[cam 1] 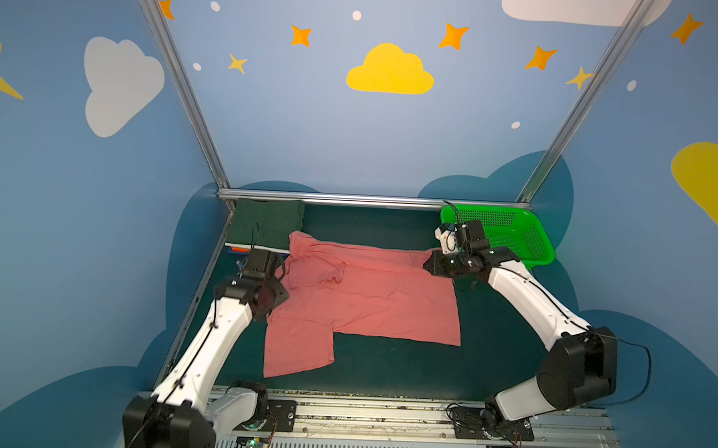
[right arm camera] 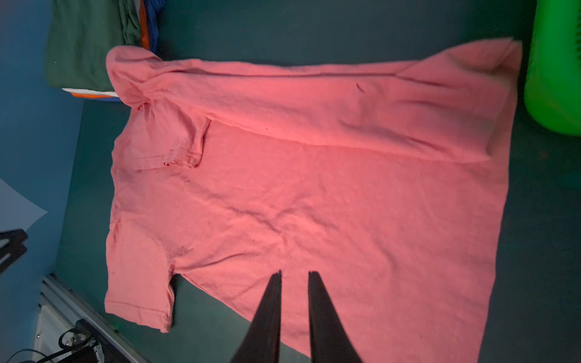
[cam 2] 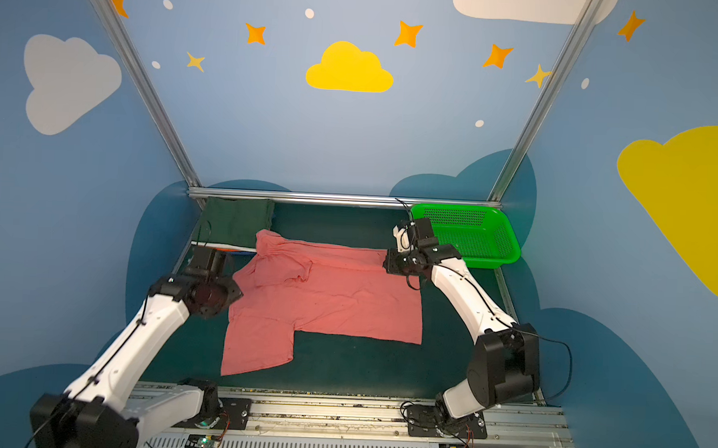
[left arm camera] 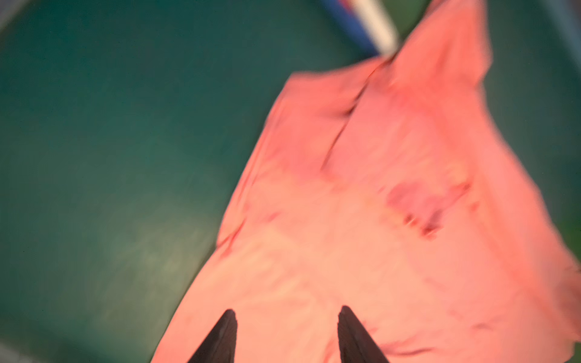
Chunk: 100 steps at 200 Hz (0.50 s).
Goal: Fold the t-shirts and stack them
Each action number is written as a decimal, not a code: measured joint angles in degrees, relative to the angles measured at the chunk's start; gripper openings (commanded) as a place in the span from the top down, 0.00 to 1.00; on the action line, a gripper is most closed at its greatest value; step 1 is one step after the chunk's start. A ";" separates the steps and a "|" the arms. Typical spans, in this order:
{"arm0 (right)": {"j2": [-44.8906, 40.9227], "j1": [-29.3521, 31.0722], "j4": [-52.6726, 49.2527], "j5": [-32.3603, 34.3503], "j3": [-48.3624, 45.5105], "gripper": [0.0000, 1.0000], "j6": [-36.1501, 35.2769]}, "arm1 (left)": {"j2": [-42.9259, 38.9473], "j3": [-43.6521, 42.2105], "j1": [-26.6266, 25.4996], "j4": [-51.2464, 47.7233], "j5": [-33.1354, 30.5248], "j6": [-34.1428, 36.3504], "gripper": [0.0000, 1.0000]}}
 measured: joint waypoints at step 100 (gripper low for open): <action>-8.96 1.62 6.36 -3.74 -8.13 0.79 2.23 | -23.04 -16.39 -12.72 -15.39 2.16 -24.35 0.48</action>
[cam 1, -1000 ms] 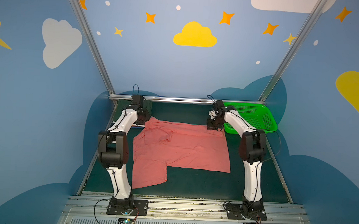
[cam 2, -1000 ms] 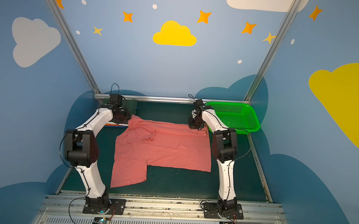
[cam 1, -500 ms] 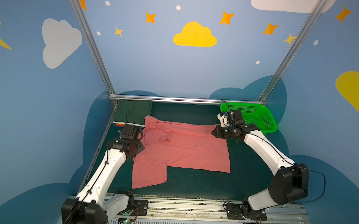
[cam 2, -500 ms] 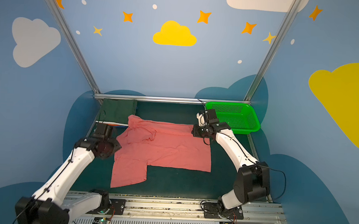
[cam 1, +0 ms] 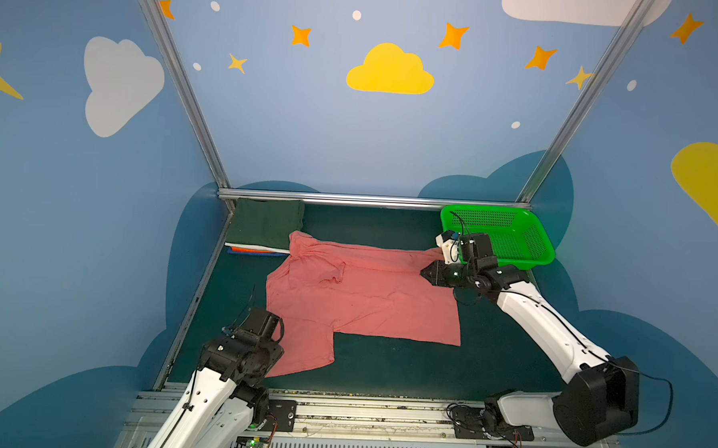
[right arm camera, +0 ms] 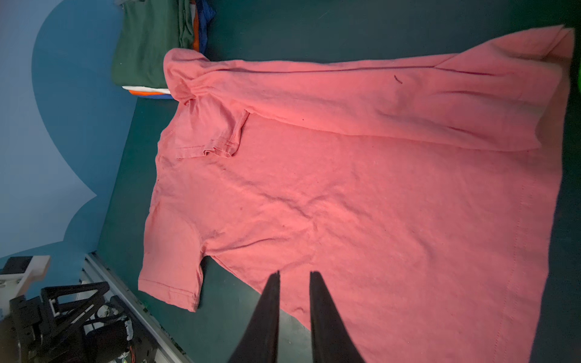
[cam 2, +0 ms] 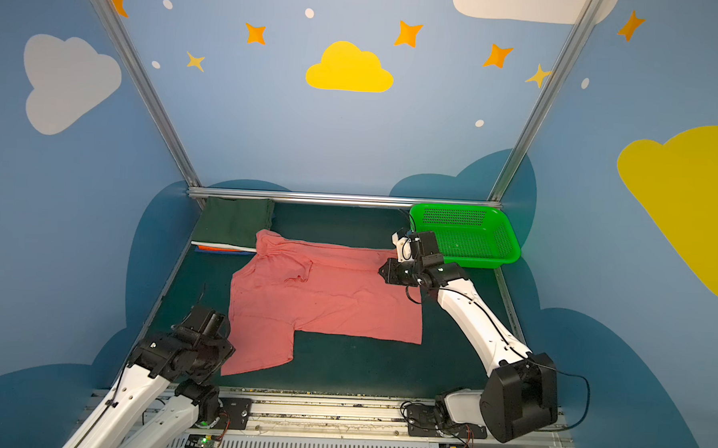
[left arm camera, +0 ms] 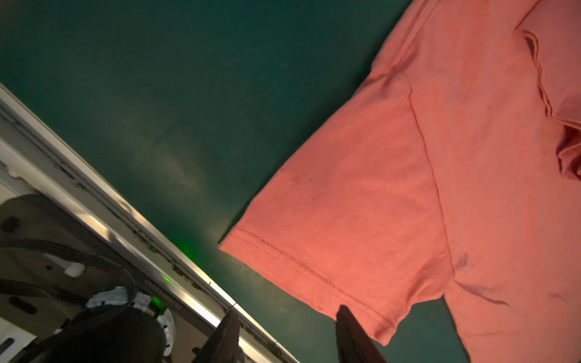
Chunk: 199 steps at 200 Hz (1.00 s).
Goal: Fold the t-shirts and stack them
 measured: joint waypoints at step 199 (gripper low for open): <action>4.70 0.22 1.60 -2.69 3.04 0.78 0.22 | 15.34 -5.31 -10.14 5.84 -4.83 -17.70 0.45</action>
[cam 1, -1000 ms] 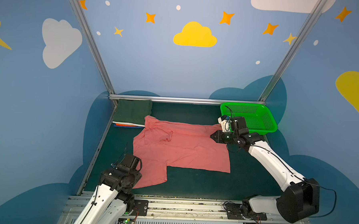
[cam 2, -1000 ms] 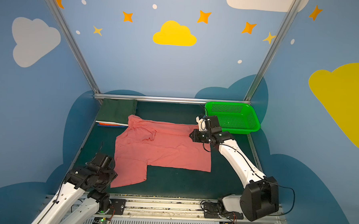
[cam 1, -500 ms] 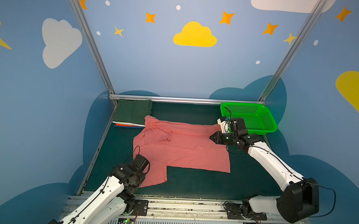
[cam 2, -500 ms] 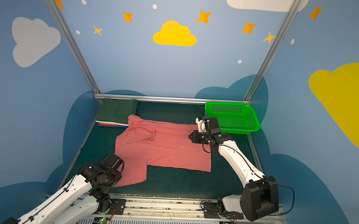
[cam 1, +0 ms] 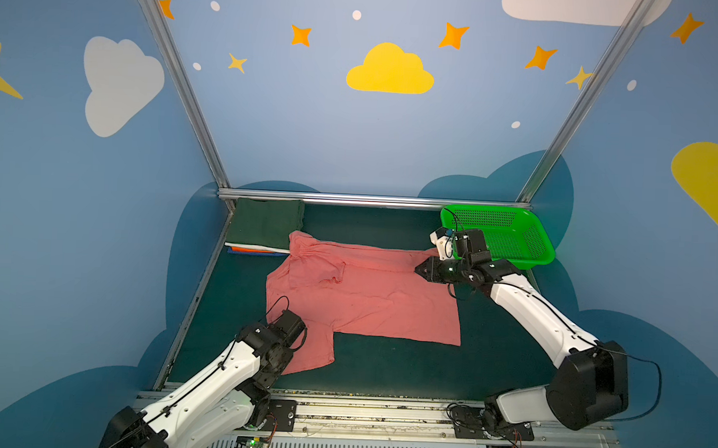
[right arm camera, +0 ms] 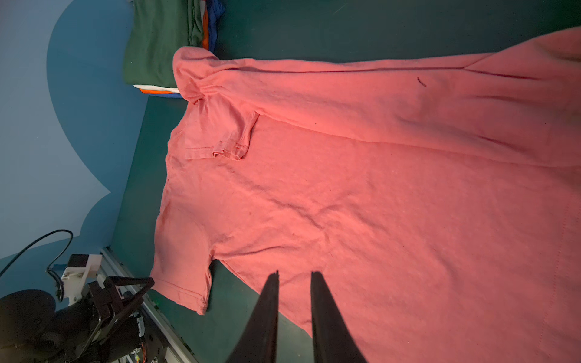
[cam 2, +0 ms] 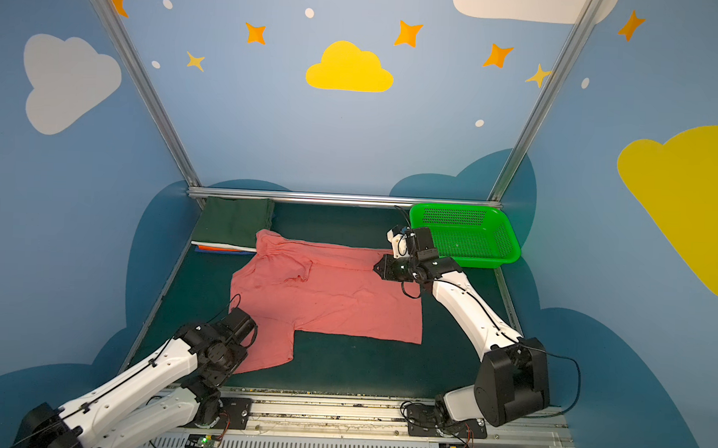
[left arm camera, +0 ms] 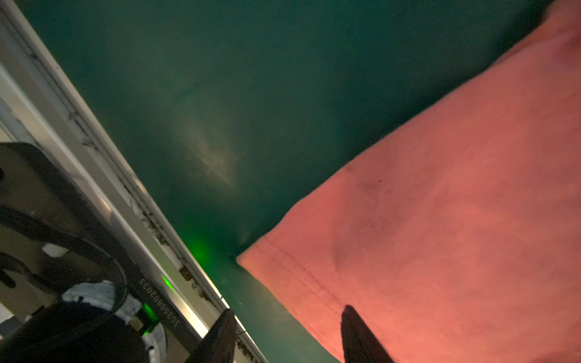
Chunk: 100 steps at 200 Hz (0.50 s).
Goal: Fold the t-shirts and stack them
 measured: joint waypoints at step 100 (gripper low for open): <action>1.92 0.02 0.07 -1.70 2.80 0.78 0.00 | 11.56 -0.61 -4.28 4.11 0.02 -4.26 0.54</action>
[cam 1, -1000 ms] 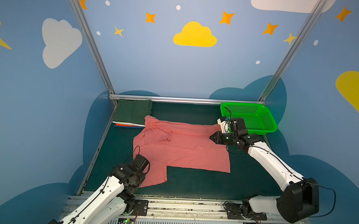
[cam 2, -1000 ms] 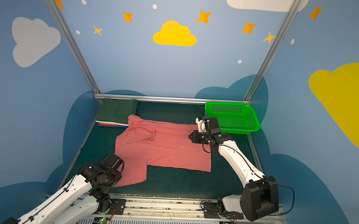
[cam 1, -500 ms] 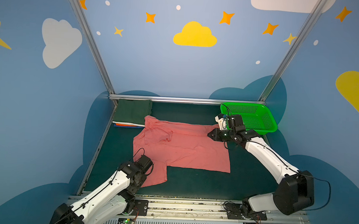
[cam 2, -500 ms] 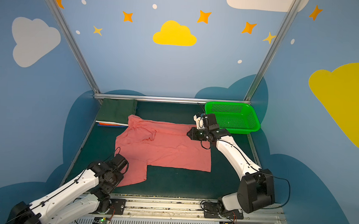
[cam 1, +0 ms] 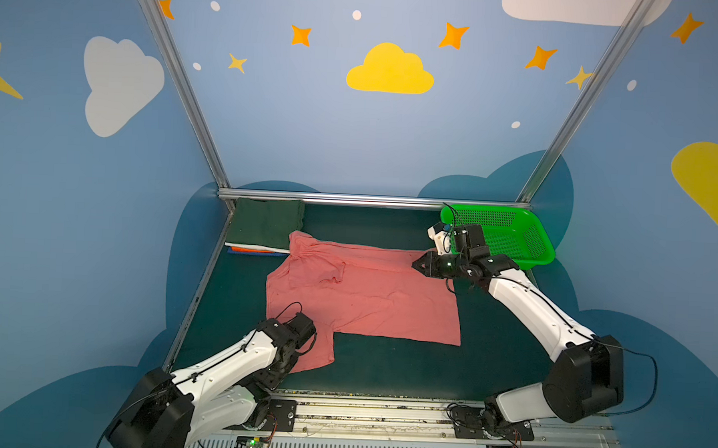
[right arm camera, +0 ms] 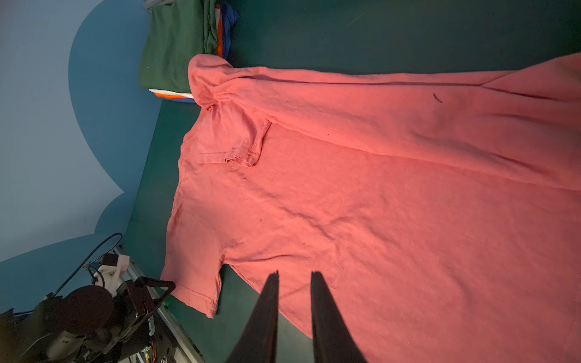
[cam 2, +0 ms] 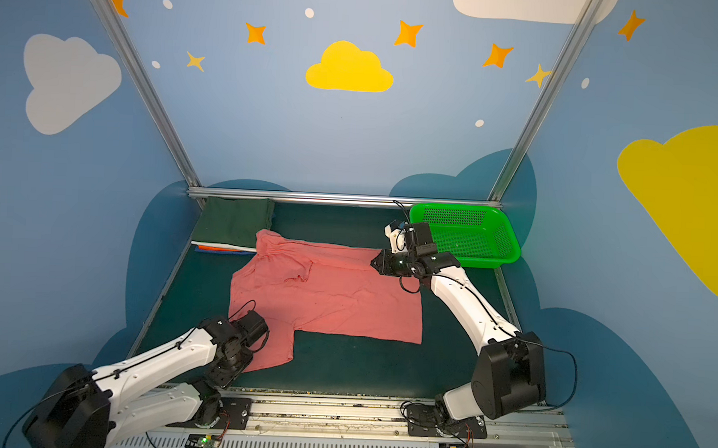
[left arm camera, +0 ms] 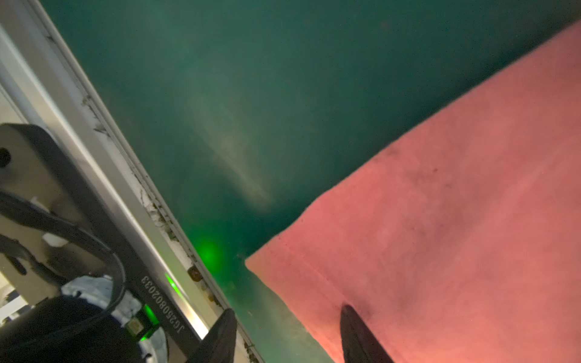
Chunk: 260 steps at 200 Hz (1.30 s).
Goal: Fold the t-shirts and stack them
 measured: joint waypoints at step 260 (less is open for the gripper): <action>-4.94 -1.60 -17.92 25.00 -22.69 0.63 11.74 | -1.38 8.96 1.73 7.41 -7.02 13.99 0.95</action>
